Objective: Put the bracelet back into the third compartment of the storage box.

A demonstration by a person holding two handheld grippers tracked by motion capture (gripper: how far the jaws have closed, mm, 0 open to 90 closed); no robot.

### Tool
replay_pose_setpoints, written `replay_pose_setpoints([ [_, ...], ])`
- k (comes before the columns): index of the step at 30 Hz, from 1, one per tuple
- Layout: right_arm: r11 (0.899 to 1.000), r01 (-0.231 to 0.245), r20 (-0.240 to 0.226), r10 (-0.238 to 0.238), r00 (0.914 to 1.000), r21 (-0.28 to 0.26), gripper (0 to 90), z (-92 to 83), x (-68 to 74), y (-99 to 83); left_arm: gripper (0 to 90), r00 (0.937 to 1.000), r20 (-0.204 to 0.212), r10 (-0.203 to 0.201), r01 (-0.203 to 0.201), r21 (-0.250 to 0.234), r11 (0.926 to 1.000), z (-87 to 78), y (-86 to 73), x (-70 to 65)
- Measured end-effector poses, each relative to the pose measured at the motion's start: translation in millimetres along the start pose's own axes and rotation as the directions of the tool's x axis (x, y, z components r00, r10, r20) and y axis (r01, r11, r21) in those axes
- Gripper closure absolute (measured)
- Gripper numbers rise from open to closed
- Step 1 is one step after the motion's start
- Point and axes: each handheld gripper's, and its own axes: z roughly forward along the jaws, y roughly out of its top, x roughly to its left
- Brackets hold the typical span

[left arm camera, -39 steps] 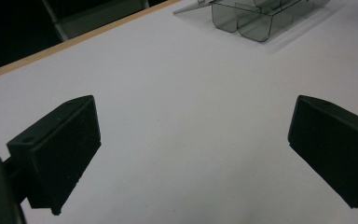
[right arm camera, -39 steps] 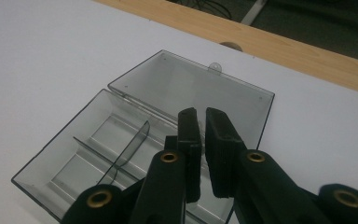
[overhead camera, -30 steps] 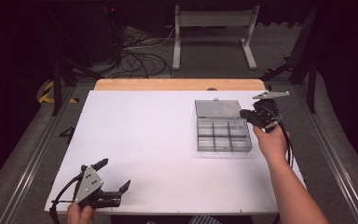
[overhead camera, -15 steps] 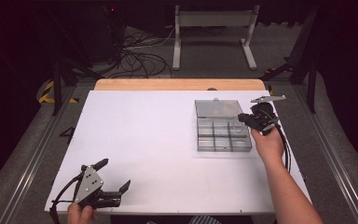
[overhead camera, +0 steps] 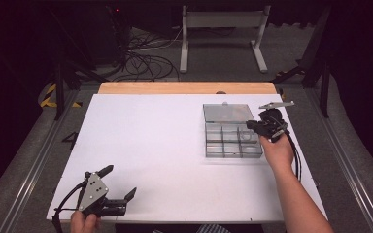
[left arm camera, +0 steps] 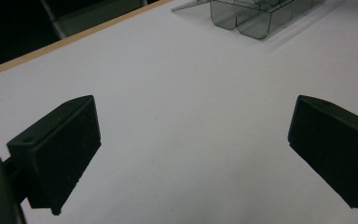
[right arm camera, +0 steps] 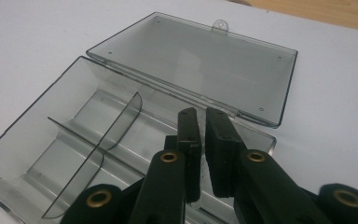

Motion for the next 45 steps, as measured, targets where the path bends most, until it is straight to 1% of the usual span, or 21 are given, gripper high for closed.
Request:
replay_pose_setpoints([
  [7,1.0,-0.003,-0.008,0.004,1.0,0.001,85.2,2.1,-0.6,-1.1,3.0,1.0,0.001,0.0,0.0,0.001,1.0,0.2,0.0,0.0],
  [14,1.0,-0.015,0.006,0.015,0.9999,0.005,82.6,2.1,-4.6,-1.8,3.0,1.0,0.001,0.0,0.0,0.0,1.0,0.1,-0.1,0.2],
  [15,1.0,-0.023,0.01,0.023,0.9997,0.006,76.5,2.0,-6.9,-2.2,3.0,1.0,0.001,0.0,0.0,0.001,1.0,0.1,-0.1,0.1],
  [16,1.0,-0.023,0.01,0.023,0.9997,0.006,76.5,2.0,-6.9,-2.2,3.0,1.0,0.001,0.0,0.0,0.001,1.0,0.0,-0.1,0.0],
  [17,0.999,-0.051,-0.007,0.051,0.9987,-0.005,69.7,1.3,-10.7,-2.4,3.0,1.0,0.0,0.0,0.0,0.001,1.0,-0.2,-0.1,0.1],
  [18,0.998,-0.062,-0.014,0.062,0.998,-0.009,68.5,0.3,-12.6,-2.8,3.0,1.0,0.0,0.0,0.0,0.001,1.0,-0.2,-0.1,0.1],
  [19,0.998,-0.062,-0.014,0.062,0.998,-0.009,68.5,0.3,-12.6,-2.8,3.0,1.0,0.0,-0.001,0.001,0.0,1.0,-0.2,-0.1,0.3],
  [20,0.997,-0.07,-0.025,0.069,0.9973,-0.022,61.6,-1.4,-15.3,-3.1,3.0,1.0,-0.002,-0.002,0.002,0.0,1.0,-0.2,-0.2,0.6],
  [21,0.997,-0.074,-0.036,0.073,0.9967,-0.026,58.8,-2.6,-15.9,-3.1,3.0,1.0,-0.002,-0.003,0.003,0.0,1.0,-0.1,-0.2,0.7],
  [22,0.997,-0.074,-0.036,0.073,0.9967,-0.026,58.8,-2.6,-15.9,-3.1,3.0,1.0,-0.001,-0.003,0.003,0.001,1.0,-0.1,-0.2,0.7],
  [24,0.997,-0.071,-0.043,0.069,0.9967,-0.039,51.9,-5.1,-16.7,-3.2,3.0,1.0,0.0,-0.002,0.002,0.001,1.0,0.0,-0.1,0.3],
  [27,0.996,-0.076,-0.068,0.072,0.9951,-0.055,41.3,-7.9,-17.3,-2.8,3.0,1.0,0.0,0.0,0.0,0.002,1.0,0.2,0.1,-0.1],
  [28,0.996,-0.07,-0.065,0.066,0.9957,-0.061,38.2,-9.1,-16.7,-2.6,3.0,1.0,0.0,0.0,0.0,0.002,1.0,0.3,0.1,-0.1],
  [30,0.994,-0.062,-0.096,0.054,0.9939,-0.086,28.4,-13.8,-13.7,-1.7,3.0,1.0,0.0,-0.001,0.001,0.002,1.0,0.1,0.1,0.1],
  [31,0.994,-0.062,-0.096,0.054,0.9939,-0.086,28.4,-13.8,-13.7,-1.7,3.0,1.0,-0.001,0.0,0.0,0.0,1.0,0.1,0.1,0.5],
  [32,0.995,-0.048,-0.106,0.039,0.9936,-0.088,25.0,-15.7,-11.9,-1.2,3.0,1.0,0.0,-0.003,0.003,0.001,1.0,0.1,0.0,0.7],
  [34,0.994,-0.031,-0.107,0.02,0.9941,-0.107,24.4,-21.2,-7.7,-0.2,3.0,1.0,-0.002,-0.003,0.003,0.0,1.0,0.4,-0.1,1.1],
  [37,0.992,-0.024,-0.14,0.006,0.9901,-0.126,22.8,-29.0,-3.4,1.3,3.0,1.0,0.003,-0.005,0.005,0.003,1.0,0.8,-0.4,0.5],
  [38,0.991,-0.012,-0.15,-0.008,0.9887,-0.133,22.2,-33.7,-0.1,1.7,3.0,1.0,0.005,-0.004,0.004,0.004,1.0,0.9,-0.4,0.4],
  [39,0.991,-0.012,-0.15,-0.008,0.9887,-0.133,22.2,-33.7,-0.1,1.7,3.0,1.0,0.005,-0.004,0.004,0.004,1.0,0.9,-0.3,0.4],
  [45,0.986,0.028,-0.158,-0.054,0.9859,-0.167,20.5,-49.3,10.8,1.3,3.0,1.0,0.002,-0.003,0.003,0.003,1.0,1.2,-0.2,0.8],
])
